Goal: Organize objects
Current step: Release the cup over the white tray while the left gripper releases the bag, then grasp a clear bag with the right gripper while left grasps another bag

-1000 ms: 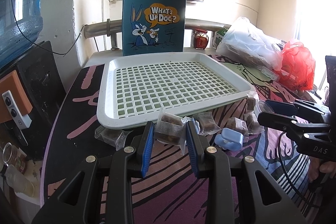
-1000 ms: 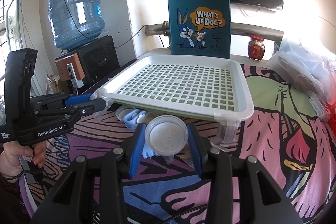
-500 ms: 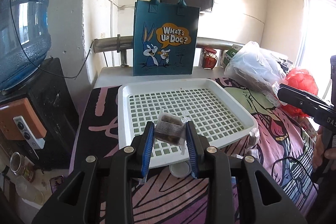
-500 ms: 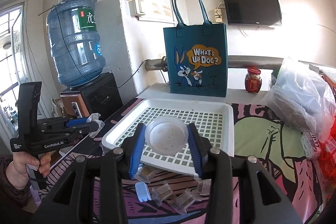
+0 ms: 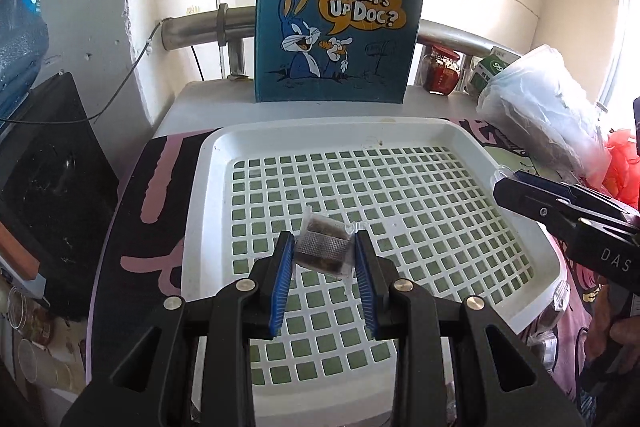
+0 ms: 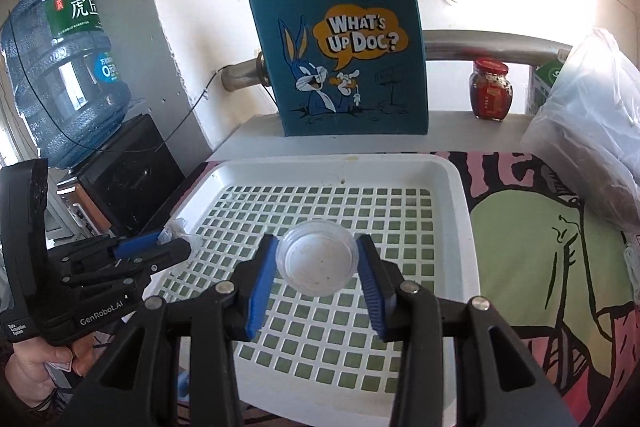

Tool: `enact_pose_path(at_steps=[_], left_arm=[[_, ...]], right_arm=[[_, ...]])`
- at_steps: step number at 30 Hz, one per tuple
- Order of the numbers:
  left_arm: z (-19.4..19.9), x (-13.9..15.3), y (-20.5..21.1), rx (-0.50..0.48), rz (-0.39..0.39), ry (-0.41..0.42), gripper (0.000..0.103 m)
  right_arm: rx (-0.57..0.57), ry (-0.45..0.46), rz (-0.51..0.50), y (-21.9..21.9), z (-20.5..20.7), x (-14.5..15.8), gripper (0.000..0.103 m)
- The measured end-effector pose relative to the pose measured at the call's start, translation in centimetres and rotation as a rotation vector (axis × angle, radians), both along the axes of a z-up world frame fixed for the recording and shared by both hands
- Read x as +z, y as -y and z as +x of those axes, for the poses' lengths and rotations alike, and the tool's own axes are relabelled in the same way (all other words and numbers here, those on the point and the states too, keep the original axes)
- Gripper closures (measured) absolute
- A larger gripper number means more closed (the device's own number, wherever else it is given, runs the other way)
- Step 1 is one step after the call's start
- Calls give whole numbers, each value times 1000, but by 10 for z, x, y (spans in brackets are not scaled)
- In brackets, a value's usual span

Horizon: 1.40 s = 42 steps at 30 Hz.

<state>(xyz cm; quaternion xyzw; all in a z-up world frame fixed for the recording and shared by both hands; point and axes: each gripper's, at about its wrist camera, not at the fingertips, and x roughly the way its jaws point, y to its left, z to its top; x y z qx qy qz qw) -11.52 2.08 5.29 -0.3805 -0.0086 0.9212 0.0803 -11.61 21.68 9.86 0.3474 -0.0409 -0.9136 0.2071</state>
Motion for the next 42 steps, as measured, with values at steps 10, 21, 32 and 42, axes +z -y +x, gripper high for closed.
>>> enact_pose_path(at_steps=[10, 21, 32, 42], left_arm=[[-16, -28, -7, 14, -4, 75, 71], [11, 5, 3, -9, 77, -26, 25], [94, 56, 85, 0, 142, -220, 9], [111, -9, 74, -79, -11, -40, 9]], right_arm=[[3, 160, 133, 14, -29, -41, 63], [-33, 57, 71, -3, 6, -11, 61], [-54, -311, 32, -56, 124, 65, 36], [-67, -106, 75, -68, 128, 6, 35]])
